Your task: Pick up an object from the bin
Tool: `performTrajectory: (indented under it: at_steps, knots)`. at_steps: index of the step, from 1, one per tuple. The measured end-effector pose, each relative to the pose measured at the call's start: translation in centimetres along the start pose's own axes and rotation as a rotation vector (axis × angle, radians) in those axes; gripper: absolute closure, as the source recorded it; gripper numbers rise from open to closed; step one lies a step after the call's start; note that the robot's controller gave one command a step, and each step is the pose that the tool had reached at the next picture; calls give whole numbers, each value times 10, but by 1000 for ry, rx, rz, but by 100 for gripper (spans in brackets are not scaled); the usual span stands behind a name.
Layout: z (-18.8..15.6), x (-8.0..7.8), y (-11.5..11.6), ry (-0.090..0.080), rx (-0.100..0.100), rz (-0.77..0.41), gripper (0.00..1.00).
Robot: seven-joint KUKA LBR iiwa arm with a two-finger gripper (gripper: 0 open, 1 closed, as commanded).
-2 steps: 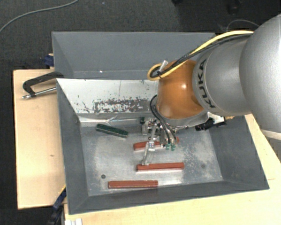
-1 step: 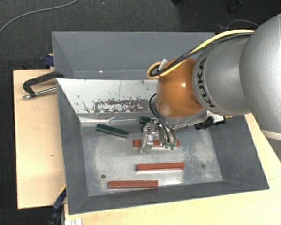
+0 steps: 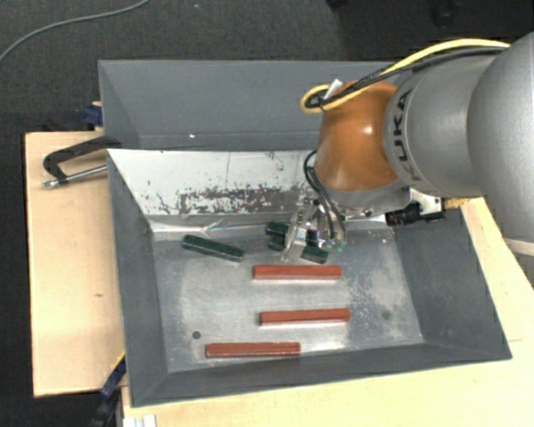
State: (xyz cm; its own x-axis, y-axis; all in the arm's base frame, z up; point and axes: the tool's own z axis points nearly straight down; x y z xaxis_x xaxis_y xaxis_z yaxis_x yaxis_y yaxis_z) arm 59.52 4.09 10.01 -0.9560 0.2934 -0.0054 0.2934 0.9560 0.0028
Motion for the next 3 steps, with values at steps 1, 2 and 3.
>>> performTrajectory:
  at_steps: [1, 2, 3]
  knots:
    - [0, 0, 0, 1, 0, 0, 0]
    - [29, -14, -20, 2, 0, -114, 0]
    - [25, -16, -19, -4, -2, -113, 100]
